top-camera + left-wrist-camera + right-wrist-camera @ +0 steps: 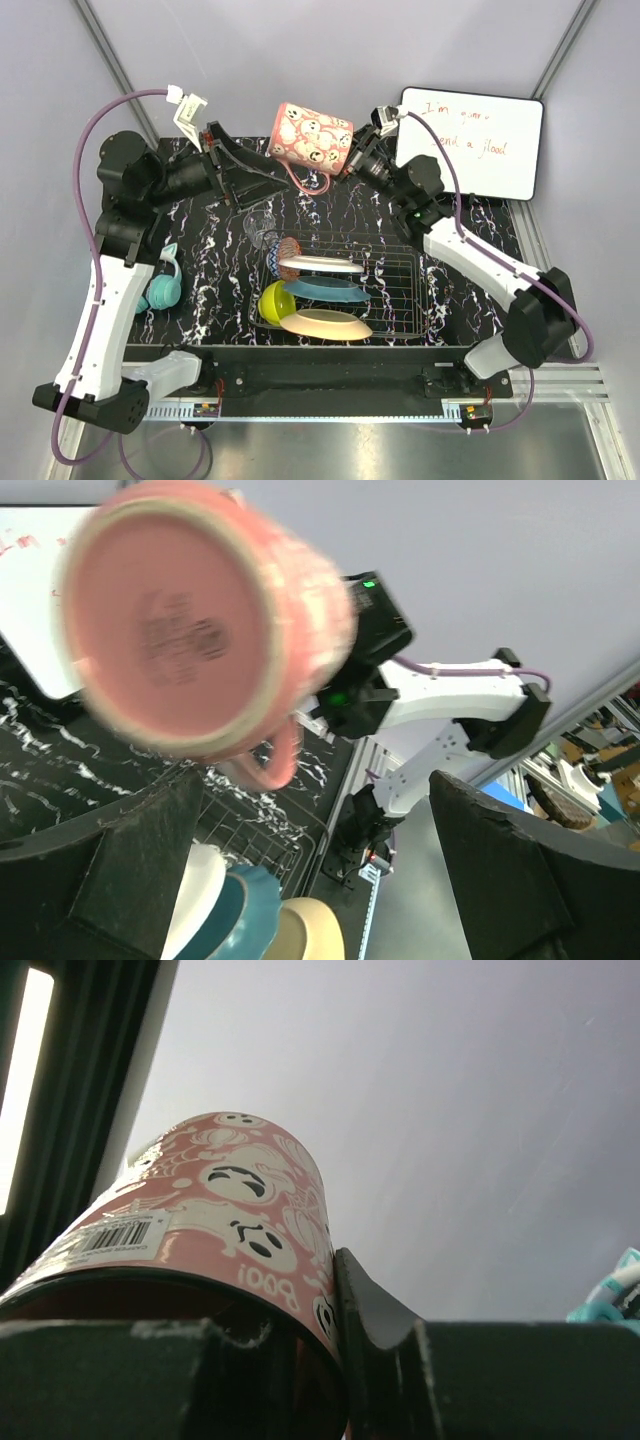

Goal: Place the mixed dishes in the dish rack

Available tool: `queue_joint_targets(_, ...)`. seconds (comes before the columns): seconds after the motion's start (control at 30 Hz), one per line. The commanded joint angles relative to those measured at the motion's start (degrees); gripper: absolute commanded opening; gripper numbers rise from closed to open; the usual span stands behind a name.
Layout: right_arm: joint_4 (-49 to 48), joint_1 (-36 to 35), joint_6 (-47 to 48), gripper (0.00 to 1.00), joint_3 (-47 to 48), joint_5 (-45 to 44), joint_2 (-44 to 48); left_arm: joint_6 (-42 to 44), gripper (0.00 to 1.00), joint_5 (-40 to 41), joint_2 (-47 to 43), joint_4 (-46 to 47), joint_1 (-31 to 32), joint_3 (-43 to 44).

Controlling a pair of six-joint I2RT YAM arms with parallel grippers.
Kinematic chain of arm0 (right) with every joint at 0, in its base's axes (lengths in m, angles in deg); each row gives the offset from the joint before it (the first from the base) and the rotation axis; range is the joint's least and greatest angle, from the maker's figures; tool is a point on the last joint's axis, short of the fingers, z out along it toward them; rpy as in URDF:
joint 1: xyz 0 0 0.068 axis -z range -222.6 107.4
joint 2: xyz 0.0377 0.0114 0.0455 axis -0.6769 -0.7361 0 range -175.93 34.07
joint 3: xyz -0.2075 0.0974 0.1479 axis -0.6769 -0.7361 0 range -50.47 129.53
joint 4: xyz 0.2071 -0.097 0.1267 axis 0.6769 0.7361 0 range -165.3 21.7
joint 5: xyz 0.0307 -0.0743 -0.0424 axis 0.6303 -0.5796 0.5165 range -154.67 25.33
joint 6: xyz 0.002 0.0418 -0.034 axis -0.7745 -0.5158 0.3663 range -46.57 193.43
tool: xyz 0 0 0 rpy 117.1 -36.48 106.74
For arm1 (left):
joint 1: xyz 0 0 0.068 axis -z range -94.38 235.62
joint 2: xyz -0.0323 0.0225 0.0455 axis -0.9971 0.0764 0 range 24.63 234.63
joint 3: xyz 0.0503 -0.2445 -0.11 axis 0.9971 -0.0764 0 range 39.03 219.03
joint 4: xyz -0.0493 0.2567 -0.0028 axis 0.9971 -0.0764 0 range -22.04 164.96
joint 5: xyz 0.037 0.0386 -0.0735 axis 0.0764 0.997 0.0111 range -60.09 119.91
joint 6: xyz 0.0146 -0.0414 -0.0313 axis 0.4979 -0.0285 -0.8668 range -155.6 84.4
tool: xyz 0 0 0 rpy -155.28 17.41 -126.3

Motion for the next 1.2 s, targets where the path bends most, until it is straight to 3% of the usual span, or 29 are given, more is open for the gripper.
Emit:
queue_joint_targets(0.0,-11.8,-1.1,-2.5,0.0,5.7,-5.4,-0.3,-2.3,0.99,0.2,-1.9,5.7,1.5,-1.3)
queue_joint_targets(0.27,-14.6,-2.0,-4.6,0.0,10.2,-5.7,-6.1,-2.2,0.99,2.3,-2.5,5.3,2.4,-5.1)
queue_joint_targets(0.87,-18.1,-6.4,-7.5,0.0,13.5,-5.7,-11.7,-1.4,0.99,4.2,0.7,5.1,2.2,-3.8)
queue_joint_targets(1.17,-18.2,-7.9,-7.2,0.0,16.2,-5.2,-15.0,-4.4,0.83,4.0,0.5,7.3,2.2,-4.6)
